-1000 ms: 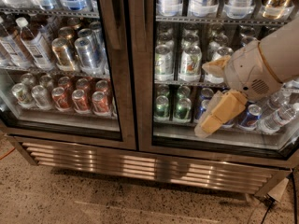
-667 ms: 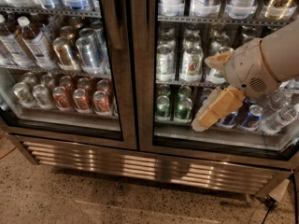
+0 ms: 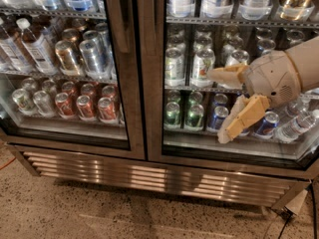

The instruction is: Open right fridge door

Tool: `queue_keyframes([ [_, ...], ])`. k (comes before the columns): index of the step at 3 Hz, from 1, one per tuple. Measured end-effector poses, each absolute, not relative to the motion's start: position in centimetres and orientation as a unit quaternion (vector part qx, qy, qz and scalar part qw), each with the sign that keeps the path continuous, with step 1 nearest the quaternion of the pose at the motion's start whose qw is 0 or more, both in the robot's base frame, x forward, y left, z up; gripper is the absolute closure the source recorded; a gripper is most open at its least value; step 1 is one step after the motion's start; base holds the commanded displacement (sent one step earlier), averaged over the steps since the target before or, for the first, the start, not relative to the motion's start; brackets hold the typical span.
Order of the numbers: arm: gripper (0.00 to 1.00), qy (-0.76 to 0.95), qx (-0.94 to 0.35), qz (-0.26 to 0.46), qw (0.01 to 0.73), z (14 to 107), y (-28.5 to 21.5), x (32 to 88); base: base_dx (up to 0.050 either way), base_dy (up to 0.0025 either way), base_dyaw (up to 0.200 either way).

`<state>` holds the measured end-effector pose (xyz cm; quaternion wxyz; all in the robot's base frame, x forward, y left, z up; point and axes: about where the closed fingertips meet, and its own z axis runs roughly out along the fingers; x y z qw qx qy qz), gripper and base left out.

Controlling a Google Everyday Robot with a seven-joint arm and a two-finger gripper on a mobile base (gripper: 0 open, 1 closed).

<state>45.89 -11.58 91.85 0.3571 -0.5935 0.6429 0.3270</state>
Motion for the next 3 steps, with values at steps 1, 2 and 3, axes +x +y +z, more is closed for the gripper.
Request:
queue_keyframes([
  [1,0.00,0.616,-0.582,0.399,0.350,90.14,-11.25,45.49,0.000,0.00000,0.000],
  [2,0.00,0.613,-0.576,0.405,0.359,90.33,-11.21,45.59,0.000,0.00000,0.000],
  [3,0.00,0.613,-0.576,0.405,0.359,90.33,-11.21,45.59,0.000,0.00000,0.000],
])
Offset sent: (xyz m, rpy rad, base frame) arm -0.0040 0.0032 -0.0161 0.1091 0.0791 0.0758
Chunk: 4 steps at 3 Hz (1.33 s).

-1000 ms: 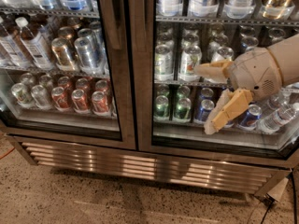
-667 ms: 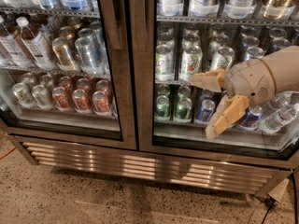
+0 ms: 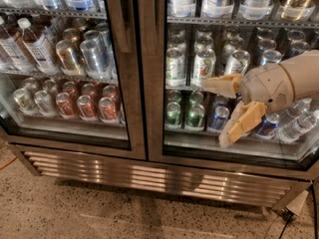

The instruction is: Open right fridge door

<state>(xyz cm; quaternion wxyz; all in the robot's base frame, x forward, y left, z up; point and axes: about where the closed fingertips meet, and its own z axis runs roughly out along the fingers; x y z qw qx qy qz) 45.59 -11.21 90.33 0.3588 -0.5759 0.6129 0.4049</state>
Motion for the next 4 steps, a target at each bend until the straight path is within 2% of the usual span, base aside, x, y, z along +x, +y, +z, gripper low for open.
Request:
queue_keyframes([
  [2,0.00,0.660,-0.539,0.308,0.423,90.31,-10.98,44.79,0.000,0.00000,0.000],
  [4,0.00,0.663,-0.530,0.308,0.430,90.14,-10.97,45.32,0.000,0.00000,0.000],
])
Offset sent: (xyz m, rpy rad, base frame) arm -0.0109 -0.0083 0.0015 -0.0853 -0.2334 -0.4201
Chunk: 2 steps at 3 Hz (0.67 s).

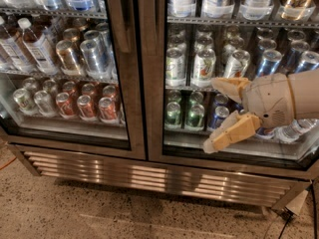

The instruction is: Open right fridge door

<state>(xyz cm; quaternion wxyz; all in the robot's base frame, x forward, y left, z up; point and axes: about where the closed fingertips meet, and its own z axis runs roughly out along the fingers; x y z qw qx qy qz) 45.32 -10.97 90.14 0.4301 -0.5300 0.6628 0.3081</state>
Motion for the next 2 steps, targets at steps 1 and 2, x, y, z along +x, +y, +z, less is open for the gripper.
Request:
queue_keyframes([
  [1,0.00,0.594,-0.533,0.399,0.452,91.6,-9.4,45.0,0.000,0.00000,0.000],
  [2,0.00,0.565,-0.504,0.480,0.444,90.4,-9.7,44.5,0.000,0.00000,0.000],
])
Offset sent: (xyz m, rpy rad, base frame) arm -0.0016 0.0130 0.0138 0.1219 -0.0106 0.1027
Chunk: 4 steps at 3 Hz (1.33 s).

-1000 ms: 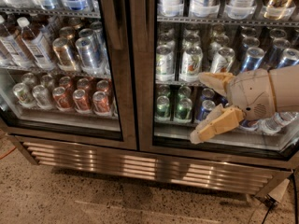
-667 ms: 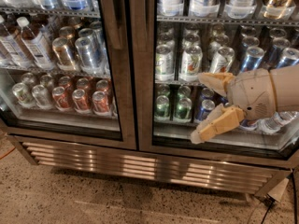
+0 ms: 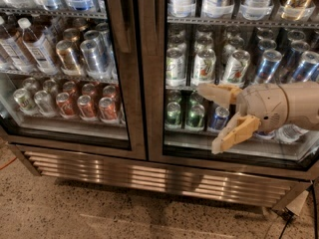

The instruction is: Open right fridge door

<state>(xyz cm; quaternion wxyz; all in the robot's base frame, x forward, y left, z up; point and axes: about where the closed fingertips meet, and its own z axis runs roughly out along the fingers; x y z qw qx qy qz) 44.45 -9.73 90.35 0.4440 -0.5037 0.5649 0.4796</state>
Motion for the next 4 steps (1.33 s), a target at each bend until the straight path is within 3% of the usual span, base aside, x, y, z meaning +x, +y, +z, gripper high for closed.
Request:
queue_keyframes([
  [4,0.00,0.530,-0.540,0.451,0.475,93.9,-8.3,43.3,0.000,0.00000,0.000],
])
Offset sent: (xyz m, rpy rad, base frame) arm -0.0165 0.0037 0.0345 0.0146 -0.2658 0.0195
